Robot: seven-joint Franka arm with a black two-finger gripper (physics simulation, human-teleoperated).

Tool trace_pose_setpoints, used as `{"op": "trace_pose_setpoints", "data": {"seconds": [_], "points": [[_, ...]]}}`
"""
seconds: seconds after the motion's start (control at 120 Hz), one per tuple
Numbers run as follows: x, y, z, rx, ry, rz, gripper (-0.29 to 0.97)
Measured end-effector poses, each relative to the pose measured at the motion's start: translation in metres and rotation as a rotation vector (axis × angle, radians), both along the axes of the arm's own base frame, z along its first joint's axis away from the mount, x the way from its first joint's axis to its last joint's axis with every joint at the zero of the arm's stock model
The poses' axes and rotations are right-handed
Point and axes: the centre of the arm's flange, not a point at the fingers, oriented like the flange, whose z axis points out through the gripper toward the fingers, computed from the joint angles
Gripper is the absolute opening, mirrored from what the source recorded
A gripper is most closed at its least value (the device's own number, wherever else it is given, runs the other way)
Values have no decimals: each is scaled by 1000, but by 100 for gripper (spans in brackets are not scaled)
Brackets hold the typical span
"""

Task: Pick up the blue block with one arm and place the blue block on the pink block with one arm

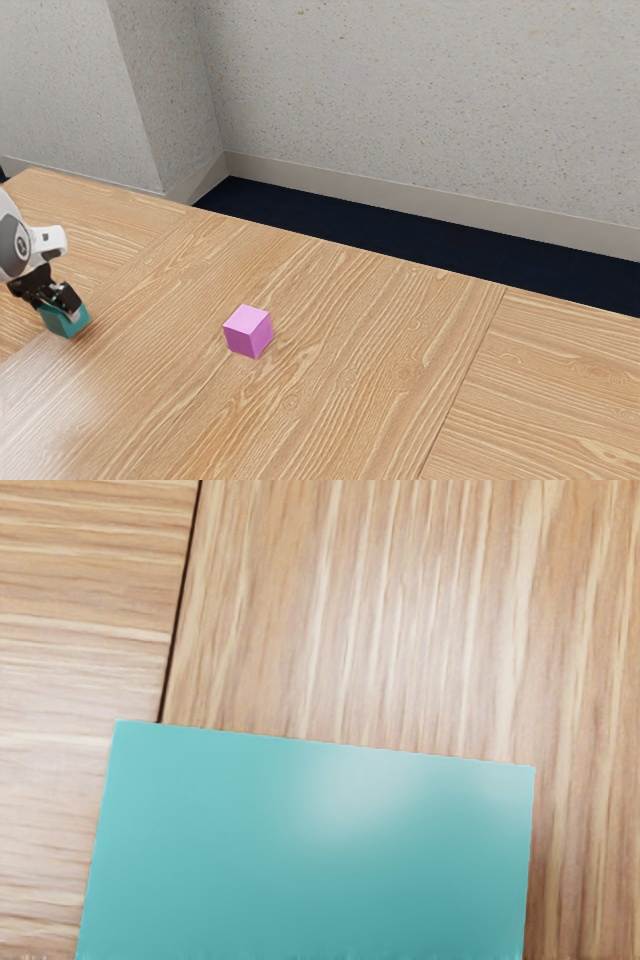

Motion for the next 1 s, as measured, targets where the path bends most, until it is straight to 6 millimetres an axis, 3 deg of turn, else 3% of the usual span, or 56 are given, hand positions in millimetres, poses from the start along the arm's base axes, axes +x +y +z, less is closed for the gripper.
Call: {"op": "trace_pose_setpoints", "data": {"seconds": [0.592,0.733,0.858,1.0], "points": [[15,10,-18,2,12,-50,67],[16,9,-18,0,7,-52,48],[18,2,-1,11,-15,-66,38],[24,-43,43,30,-72,-129,35]]}}
